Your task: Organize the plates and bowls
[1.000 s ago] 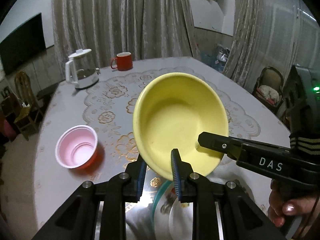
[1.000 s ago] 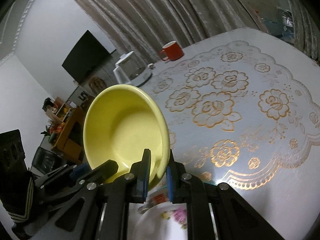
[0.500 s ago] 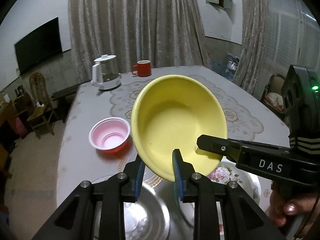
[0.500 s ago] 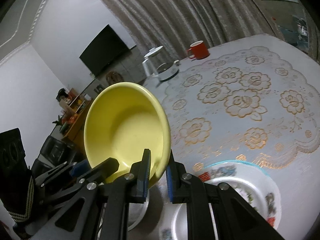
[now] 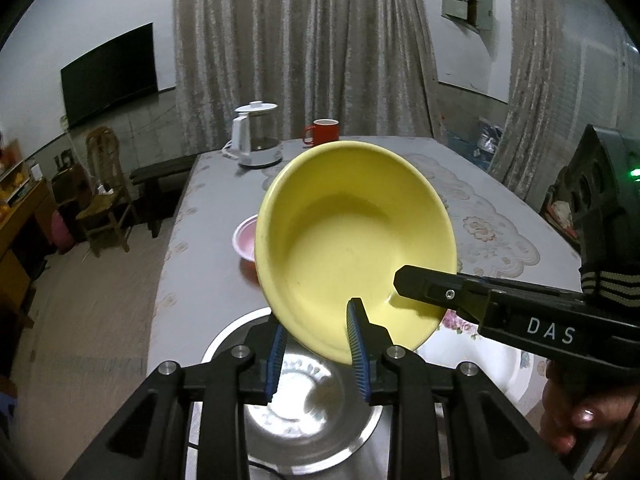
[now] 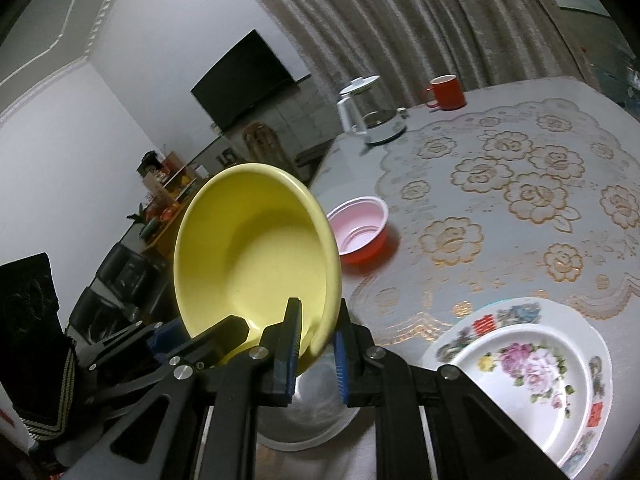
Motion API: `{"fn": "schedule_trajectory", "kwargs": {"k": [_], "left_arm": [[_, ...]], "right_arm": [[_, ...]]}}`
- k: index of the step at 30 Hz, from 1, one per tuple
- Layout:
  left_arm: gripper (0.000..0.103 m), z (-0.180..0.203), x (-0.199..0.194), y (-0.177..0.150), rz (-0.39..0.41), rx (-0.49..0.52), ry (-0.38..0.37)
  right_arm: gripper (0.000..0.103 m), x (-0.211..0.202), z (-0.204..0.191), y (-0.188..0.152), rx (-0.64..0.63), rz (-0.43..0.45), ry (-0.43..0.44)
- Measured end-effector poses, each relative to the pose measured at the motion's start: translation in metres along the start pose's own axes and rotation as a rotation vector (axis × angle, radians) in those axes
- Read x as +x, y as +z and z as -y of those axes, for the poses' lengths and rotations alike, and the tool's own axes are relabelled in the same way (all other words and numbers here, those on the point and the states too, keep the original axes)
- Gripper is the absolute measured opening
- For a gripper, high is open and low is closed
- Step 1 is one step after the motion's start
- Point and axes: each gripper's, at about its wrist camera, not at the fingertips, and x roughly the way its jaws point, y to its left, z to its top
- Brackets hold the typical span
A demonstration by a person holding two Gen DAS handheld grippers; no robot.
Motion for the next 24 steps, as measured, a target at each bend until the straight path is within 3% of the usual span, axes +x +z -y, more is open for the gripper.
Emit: {"fn": "schedule_trajectory", "kwargs": {"k": [11, 24], "left_arm": [[0.030, -0.031, -0.011, -0.027, -0.033, -0.068, 0.037], [0.030, -0.041, 0.020, -0.048, -0.112, -0.103, 0.013]], "right_arm": [[0.015, 0.023, -0.028, -0.022, -0.033, -0.069, 0.051], [0.015, 0.044, -0.018, -0.042, 0.001, -0.145, 0.008]]}}
